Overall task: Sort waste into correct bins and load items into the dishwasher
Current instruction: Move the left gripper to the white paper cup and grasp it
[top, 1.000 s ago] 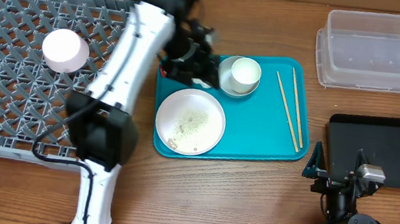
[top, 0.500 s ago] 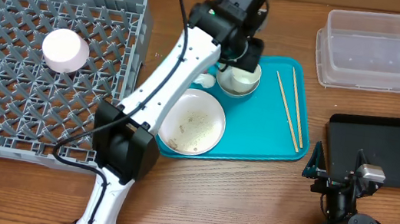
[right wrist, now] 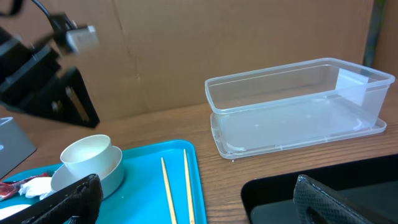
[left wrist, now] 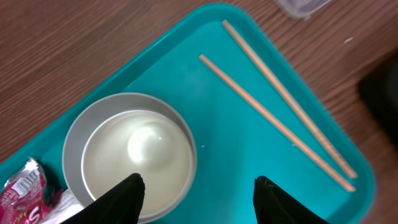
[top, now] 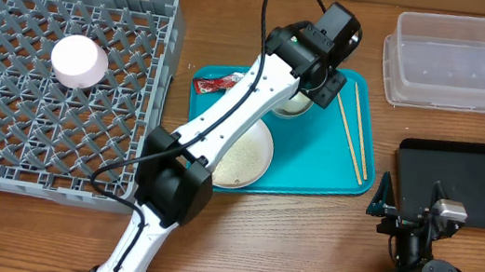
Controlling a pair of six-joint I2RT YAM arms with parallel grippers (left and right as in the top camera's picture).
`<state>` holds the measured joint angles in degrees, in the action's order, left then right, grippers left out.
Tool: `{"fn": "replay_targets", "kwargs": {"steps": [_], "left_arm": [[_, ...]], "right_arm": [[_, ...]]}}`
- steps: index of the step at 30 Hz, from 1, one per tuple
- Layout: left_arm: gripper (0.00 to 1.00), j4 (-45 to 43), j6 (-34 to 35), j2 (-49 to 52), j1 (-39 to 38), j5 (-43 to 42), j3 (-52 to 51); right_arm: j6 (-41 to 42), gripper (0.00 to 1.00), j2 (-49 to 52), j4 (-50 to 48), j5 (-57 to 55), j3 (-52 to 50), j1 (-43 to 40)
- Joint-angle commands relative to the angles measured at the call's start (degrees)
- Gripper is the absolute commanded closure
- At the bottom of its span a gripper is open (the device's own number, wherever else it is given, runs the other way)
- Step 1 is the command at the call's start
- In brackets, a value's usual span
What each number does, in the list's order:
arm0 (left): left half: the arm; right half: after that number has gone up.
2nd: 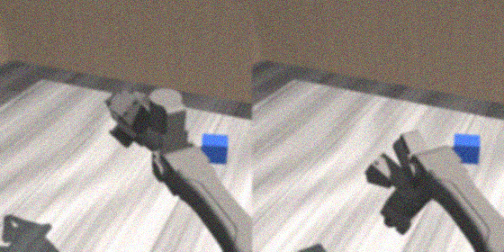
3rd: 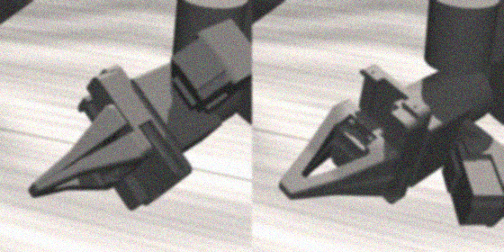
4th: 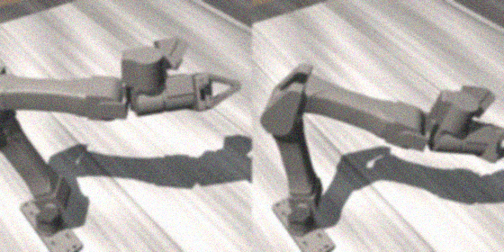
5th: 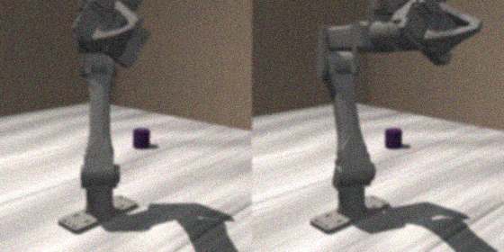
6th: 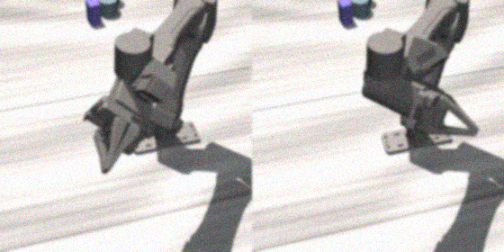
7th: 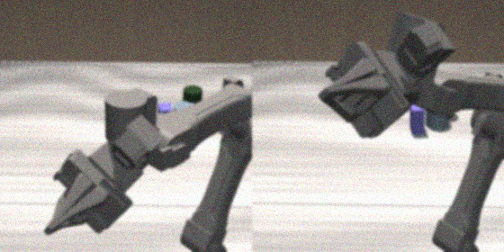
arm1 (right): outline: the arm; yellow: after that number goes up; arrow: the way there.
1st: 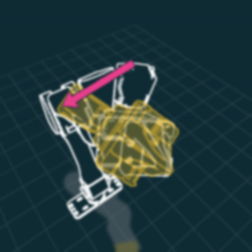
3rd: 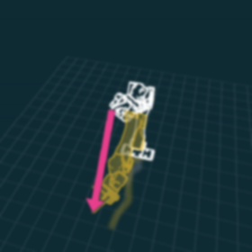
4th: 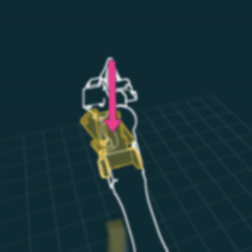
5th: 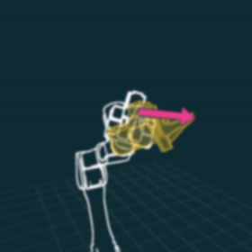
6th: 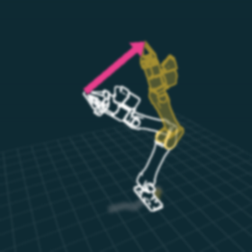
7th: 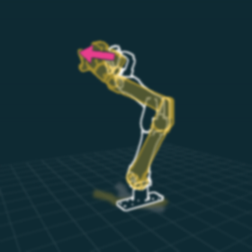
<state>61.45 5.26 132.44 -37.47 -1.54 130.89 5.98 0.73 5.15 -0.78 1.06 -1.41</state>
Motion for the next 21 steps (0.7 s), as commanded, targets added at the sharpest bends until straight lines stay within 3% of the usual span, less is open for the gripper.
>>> {"fn": "replay_targets", "kwargs": {"steps": [1, 15, 21], "left_arm": [[0.41, 0.3, -3.2, 2.2, 0.3, 2.1, 1.2], [0.50, 4.9, -3.4, 6.9, 0.2, 1.5, 1.1], [0.72, 4.7, -3.4, 7.5, 0.2, 1.5, 1.1]], "right_arm": [[0.2, 0.00, -0.6, -0.3, 0.1, -0.6, -0.2], [0.2, 0.00, -0.6, -0.3, 0.1, -0.6, -0.2], [0.2, 0.00, -0.6, -0.3, 0.1, -0.6, -0.2]]}}
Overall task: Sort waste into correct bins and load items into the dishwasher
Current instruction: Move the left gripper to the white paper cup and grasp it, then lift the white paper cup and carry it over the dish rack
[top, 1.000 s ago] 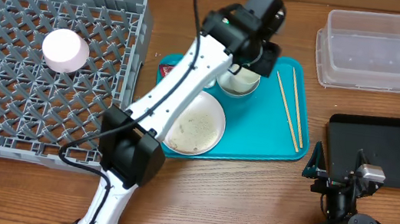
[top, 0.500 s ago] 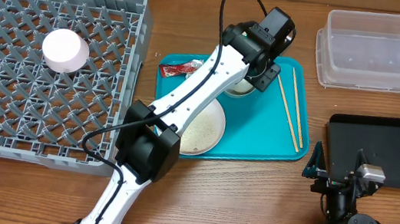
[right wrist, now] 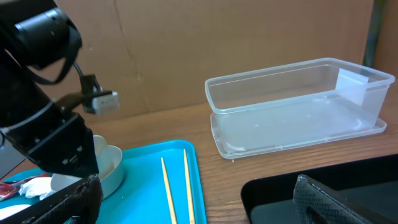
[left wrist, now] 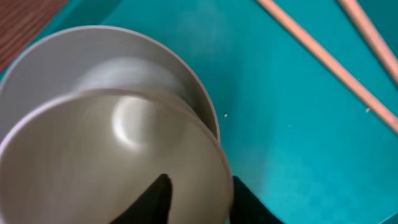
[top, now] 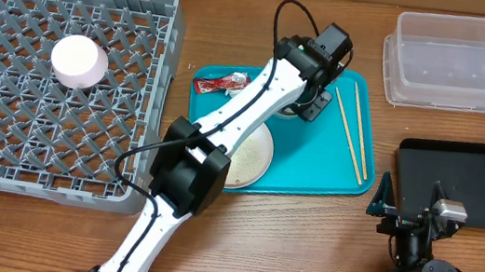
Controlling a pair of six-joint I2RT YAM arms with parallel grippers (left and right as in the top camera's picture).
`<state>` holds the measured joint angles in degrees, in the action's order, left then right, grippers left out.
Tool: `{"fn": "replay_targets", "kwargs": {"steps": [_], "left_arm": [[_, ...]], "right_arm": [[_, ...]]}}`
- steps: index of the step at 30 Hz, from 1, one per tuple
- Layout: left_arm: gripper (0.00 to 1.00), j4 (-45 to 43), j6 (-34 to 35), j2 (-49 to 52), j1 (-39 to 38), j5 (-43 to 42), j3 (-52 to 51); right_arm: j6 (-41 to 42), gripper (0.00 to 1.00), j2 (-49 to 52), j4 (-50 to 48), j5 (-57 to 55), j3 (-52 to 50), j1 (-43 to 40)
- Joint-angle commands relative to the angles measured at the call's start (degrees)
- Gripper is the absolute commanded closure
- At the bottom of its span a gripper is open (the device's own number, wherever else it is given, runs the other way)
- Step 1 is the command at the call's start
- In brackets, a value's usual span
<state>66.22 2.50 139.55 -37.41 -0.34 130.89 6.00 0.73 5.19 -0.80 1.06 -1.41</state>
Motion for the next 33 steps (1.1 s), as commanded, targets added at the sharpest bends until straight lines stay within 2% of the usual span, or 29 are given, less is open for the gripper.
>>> {"fn": "replay_targets", "kwargs": {"steps": [1, 5, 7, 9, 14, 18, 25, 30, 31, 33], "left_arm": [[0.73, -0.3, -0.7, 0.4, 0.1, 0.3, 1.1], [0.73, -0.7, -0.6, 0.3, 0.1, 0.6, 1.2], [0.83, -0.9, -0.6, 0.3, 0.1, 0.6, 1.5], [0.96, -0.9, -0.6, 0.2, 0.1, 0.5, 2.1], [0.96, 0.3, 3.5, 0.2, 0.1, 0.5, 6.8], [0.96, 4.9, 4.4, 0.2, 0.1, 0.5, 14.6], [0.96, 19.1, 11.2, 0.2, 3.0, 0.9, 34.5], [0.96, 29.8, 15.1, 0.2, 10.5, -0.1, 47.1], [0.96, 30.6, 15.4, 0.2, 12.3, -1.5, 48.7], [0.96, 30.6, 12.5, -0.9, 16.5, -10.5, 49.1]], "right_arm": [[0.2, 0.00, -0.6, -0.3, 0.1, -0.6, -0.2], [0.2, 0.00, -0.6, -0.3, 0.1, -0.6, -0.2], [0.2, 0.00, -0.6, -0.3, 0.1, -0.6, -0.2], [0.2, 0.00, -0.6, -0.3, 0.1, -0.6, -0.2], [0.2, 0.00, -0.6, -0.3, 0.1, -0.6, -0.2], [0.2, 0.00, -0.6, -0.3, 0.1, -0.6, -0.2], [0.2, 0.01, -0.6, -0.3, 0.1, -0.6, -0.2], [0.2, 0.00, -0.6, -0.3, 0.1, -0.6, -0.2], [0.2, 0.00, -0.6, -0.3, 0.1, -0.6, -0.2], [0.2, 0.00, -0.6, -0.3, 0.1, -0.6, -0.2]]}}
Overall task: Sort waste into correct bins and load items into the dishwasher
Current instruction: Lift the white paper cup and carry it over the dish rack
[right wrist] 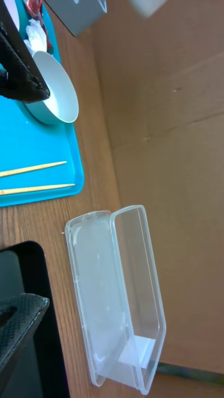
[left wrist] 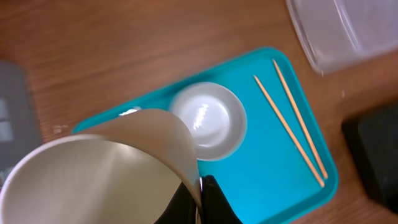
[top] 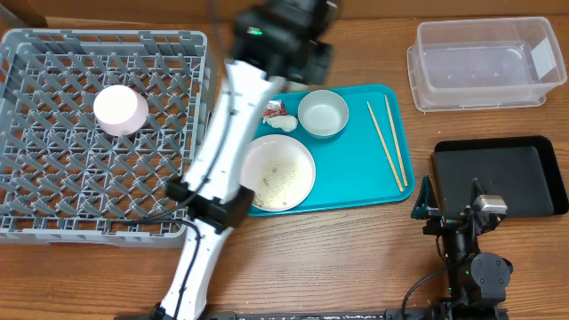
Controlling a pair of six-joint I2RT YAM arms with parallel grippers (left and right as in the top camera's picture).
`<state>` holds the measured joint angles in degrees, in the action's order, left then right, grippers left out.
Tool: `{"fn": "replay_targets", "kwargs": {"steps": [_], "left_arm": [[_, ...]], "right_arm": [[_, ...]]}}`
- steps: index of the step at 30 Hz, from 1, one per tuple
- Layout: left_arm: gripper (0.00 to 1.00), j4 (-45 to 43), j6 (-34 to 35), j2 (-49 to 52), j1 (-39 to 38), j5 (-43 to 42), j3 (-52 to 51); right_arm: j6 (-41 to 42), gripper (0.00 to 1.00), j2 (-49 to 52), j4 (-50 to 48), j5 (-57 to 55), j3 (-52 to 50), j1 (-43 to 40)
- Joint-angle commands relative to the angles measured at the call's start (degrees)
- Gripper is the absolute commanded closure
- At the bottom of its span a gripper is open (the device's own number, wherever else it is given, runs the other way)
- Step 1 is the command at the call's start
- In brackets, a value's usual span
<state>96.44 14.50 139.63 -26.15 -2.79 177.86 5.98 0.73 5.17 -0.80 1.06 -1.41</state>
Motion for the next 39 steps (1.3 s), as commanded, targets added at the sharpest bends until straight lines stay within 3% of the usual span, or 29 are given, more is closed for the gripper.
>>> {"fn": "replay_targets", "kwargs": {"steps": [1, 6, 11, 21, 31, 36, 39], "left_arm": [[0.96, 0.4, 0.6, -1.5, 7.2, -11.9, 2.1], [0.96, 0.4, 0.0, -3.0, 17.6, -31.9, 2.1], [0.96, 0.4, -0.8, -3.1, 25.4, -40.9, 1.9], [0.96, 0.3, -9.9, -3.0, 34.1, -37.1, 0.4], [0.96, 0.4, -7.6, -3.3, 42.3, -39.3, -3.9], [0.96, 0.4, -9.1, -8.5, 45.7, -40.1, -15.1], [0.96, 0.4, -12.8, -14.6, 46.8, -34.2, -26.8]], "right_arm": [[0.2, 0.00, -0.6, -0.3, 0.1, -0.6, -0.2], [0.2, 0.00, -0.6, -0.3, 0.1, -0.6, -0.2], [0.2, 0.00, -0.6, -0.3, 0.1, -0.6, -0.2], [0.2, 0.00, -0.6, -0.3, 0.1, -0.6, -0.2], [0.2, 0.00, -0.6, -0.3, 0.1, -0.6, -0.2], [0.2, 0.00, -0.6, -0.3, 0.1, -0.6, -0.2], [0.2, 0.00, -0.6, -0.3, 0.1, -0.6, -0.2]]}}
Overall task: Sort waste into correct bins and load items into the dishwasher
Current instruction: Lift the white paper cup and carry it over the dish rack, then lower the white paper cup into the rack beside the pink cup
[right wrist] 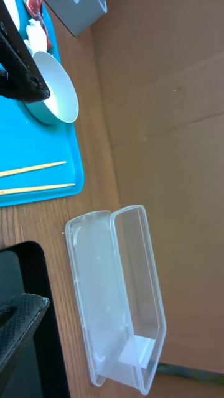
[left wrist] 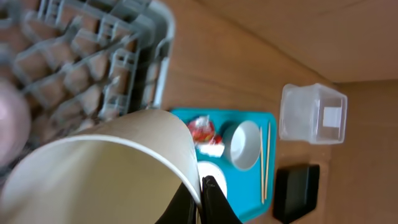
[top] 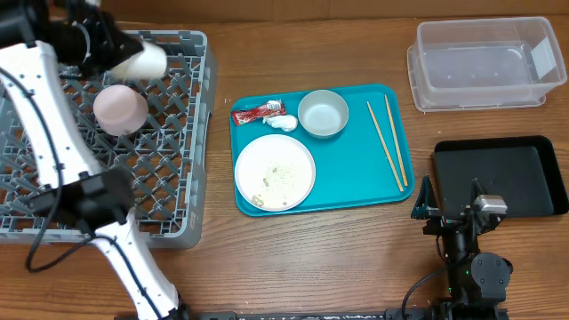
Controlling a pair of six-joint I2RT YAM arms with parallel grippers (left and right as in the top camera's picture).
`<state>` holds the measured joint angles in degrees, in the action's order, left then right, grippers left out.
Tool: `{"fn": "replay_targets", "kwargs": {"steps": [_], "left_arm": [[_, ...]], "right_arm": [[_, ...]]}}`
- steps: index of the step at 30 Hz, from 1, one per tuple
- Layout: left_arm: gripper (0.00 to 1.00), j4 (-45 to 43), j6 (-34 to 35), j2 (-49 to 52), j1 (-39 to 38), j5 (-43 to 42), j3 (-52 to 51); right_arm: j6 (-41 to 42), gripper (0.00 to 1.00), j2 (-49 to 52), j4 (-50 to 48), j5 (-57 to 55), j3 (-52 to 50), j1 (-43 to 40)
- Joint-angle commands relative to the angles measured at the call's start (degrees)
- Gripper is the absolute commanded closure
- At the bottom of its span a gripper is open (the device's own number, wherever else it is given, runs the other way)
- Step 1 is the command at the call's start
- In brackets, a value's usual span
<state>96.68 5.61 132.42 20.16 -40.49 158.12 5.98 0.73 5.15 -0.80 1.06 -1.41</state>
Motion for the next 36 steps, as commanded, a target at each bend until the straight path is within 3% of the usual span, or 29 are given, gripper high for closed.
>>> {"fn": "replay_targets", "kwargs": {"steps": [1, 3, 5, 10, 21, 27, 36], "left_arm": [[0.96, 0.2, -4.2, -9.9, 0.6, 8.2, -11.5], [0.96, 0.1, -4.2, -13.8, 0.9, 14.7, -18.3], [0.96, 0.1, -5.6, -17.0, 1.2, 14.8, -24.2], [0.96, -0.5, -15.6, -18.4, 1.8, -1.7, -32.1], [0.96, -7.3, -20.0, -15.7, 7.7, -12.8, -45.4], [0.96, -8.1, -27.5, -15.5, 14.2, -24.5, -53.0], [0.96, -18.1, -27.5, -15.5, 19.3, -34.2, -67.2]], "right_arm": [[0.2, 0.00, -0.6, -0.3, 0.1, -0.6, -0.2], [0.3, 0.00, -0.6, -0.3, 0.1, -0.6, -0.2], [0.2, 0.00, -0.6, -0.3, 0.1, -0.6, -0.2], [0.2, 0.00, -0.6, -0.3, 0.1, -0.6, -0.2], [0.2, 0.00, -0.6, -0.3, 0.1, -0.6, -0.2], [0.3, 0.00, -0.6, -0.3, 0.1, -0.6, -0.2], [0.3, 0.00, -0.6, -0.3, 0.1, -0.6, -0.2]]}}
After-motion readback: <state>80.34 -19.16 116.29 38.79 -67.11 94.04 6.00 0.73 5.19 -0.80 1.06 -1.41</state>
